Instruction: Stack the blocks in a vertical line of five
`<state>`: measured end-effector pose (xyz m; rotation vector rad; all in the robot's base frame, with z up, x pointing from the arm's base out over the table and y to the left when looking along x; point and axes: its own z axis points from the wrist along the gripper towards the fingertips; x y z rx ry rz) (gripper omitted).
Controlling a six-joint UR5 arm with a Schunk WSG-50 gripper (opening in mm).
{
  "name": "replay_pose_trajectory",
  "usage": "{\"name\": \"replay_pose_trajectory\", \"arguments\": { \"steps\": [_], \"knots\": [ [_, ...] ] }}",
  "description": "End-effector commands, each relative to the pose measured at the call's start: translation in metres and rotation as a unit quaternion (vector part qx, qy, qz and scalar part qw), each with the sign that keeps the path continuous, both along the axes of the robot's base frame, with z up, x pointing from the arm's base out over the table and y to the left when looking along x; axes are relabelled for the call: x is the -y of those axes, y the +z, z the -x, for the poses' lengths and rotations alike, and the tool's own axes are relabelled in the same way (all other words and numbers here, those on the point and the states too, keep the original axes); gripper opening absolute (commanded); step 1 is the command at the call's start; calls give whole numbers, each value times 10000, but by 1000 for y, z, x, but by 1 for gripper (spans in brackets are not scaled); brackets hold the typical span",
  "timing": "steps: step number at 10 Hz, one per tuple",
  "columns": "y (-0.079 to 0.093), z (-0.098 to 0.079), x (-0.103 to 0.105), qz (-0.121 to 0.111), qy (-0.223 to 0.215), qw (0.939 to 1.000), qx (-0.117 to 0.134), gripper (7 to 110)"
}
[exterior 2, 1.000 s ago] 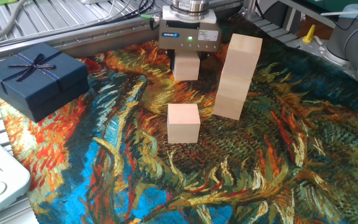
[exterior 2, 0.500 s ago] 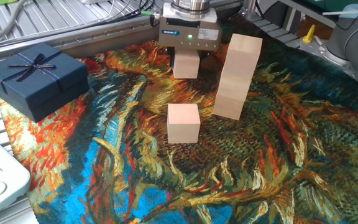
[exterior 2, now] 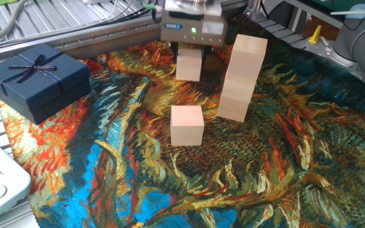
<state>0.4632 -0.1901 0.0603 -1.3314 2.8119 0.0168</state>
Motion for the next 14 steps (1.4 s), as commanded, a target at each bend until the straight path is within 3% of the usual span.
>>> {"name": "replay_pose_trajectory", "arguments": {
  "steps": [1,3,4,6,9,12,14],
  "knots": [
    [39,-5,-6,-124,-274,9995,-118,7],
    [47,-2,-3,-100,-333,9992,-188,7],
    [58,-2,1,15,-389,9990,-208,7],
    [86,2,-5,28,-563,9979,-325,7],
    [113,3,-33,-208,-884,9952,-351,7],
    [122,3,-45,-296,-1074,9932,-328,7],
    [120,0,-33,-101,-1028,9943,-268,7]
  ]
}}
